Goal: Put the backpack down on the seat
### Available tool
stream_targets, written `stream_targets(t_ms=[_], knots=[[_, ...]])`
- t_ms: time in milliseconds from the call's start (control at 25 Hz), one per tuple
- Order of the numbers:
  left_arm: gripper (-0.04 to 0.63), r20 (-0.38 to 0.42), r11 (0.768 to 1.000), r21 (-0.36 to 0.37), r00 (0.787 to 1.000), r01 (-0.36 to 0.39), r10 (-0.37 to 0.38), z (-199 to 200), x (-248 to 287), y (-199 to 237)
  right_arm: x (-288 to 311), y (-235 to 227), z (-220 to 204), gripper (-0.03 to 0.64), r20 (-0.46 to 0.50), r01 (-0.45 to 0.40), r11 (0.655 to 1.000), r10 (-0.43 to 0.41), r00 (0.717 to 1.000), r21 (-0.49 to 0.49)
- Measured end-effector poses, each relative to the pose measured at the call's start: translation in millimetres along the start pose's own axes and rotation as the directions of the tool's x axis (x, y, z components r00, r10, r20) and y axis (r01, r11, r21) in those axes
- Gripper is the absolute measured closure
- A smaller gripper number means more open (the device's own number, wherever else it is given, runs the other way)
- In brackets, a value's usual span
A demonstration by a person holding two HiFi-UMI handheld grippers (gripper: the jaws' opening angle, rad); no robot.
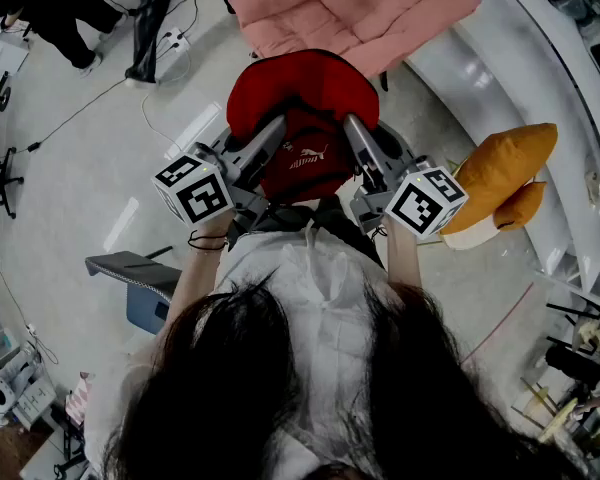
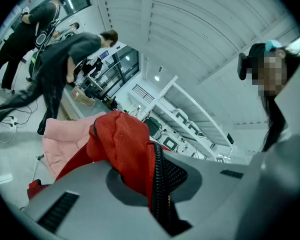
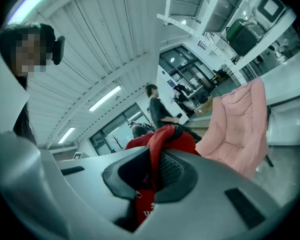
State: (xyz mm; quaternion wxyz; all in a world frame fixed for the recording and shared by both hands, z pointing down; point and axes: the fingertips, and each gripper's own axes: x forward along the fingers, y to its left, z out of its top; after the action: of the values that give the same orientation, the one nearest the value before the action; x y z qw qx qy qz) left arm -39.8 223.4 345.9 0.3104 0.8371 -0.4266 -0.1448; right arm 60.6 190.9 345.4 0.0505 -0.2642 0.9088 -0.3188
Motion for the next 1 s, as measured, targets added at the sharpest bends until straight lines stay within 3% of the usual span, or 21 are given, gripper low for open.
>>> stream_targets(t_ms=[320, 640, 1000], knots=[[0.549, 0.009, 1.000, 0.001, 1.000, -0.015, 0.015, -4, 19, -10, -10, -14, 11, 0.575, -0.008, -0.022, 1.000, 0.022, 1.000, -0.001], [0.549, 0.039, 0.998, 0.004, 0.997, -0.062, 0.062, -17, 43, -23, -25, -31, 21, 0.575, -0.061, -0.061, 0.998, 0.058, 0.996, -0.032], [0.549, 0.078, 0.992, -0.001, 0.989, -0.126, 0.126, -28, 69, -36, -41, -52, 38, 0.575, -0.059, -0.116, 0.992, 0.114, 0.992, -0.045]])
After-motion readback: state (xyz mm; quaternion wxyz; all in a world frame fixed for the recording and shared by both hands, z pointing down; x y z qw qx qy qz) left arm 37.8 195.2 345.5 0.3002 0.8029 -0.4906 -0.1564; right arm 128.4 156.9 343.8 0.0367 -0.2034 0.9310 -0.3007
